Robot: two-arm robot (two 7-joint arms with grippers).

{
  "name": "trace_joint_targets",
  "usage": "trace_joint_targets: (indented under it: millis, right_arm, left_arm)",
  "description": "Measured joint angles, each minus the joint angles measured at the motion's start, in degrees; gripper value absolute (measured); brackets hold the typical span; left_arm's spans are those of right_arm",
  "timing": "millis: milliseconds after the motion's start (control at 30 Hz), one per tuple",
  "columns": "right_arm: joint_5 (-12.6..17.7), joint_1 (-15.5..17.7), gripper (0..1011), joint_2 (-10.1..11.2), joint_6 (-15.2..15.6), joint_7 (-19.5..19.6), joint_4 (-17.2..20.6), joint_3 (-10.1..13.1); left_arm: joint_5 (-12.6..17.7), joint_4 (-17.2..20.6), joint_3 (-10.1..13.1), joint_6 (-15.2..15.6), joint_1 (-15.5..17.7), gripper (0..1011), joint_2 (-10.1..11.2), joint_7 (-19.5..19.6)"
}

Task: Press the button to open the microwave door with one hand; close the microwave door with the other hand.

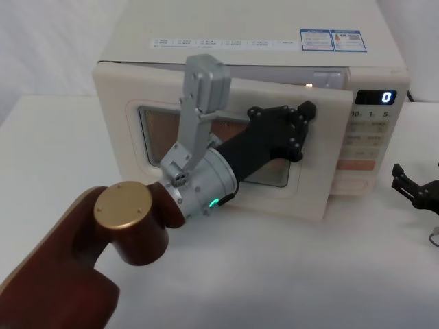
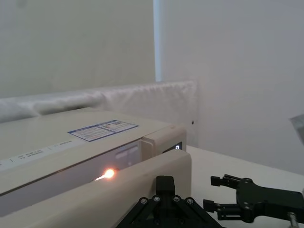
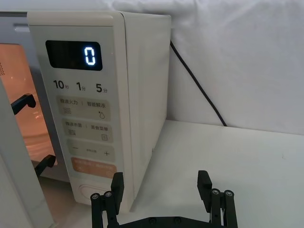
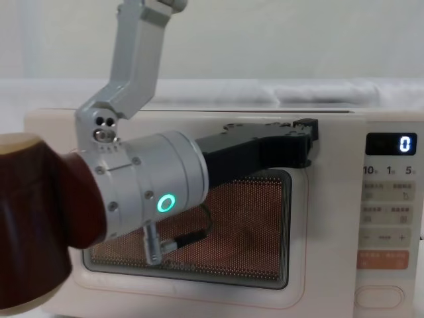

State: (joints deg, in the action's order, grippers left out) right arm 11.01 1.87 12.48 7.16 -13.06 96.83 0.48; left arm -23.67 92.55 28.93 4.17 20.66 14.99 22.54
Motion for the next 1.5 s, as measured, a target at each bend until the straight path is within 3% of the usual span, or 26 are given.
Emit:
trace_joint_targets:
  millis: [900, 1500]
  right_arm:
    - [0.0, 0.0, 1002, 0.0, 0.0, 0.0, 0.0, 0.0]
    - [0.0, 0.0, 1002, 0.0, 0.0, 0.0, 0.0, 0.0]
  left_arm:
    - [2.91, -6.45, 1.01, 0.52, 3.37, 0, -5.48, -3.06]
    - [5.09, -7.66, -0.95, -0.45, 2.45, 0, -7.33, -5.25]
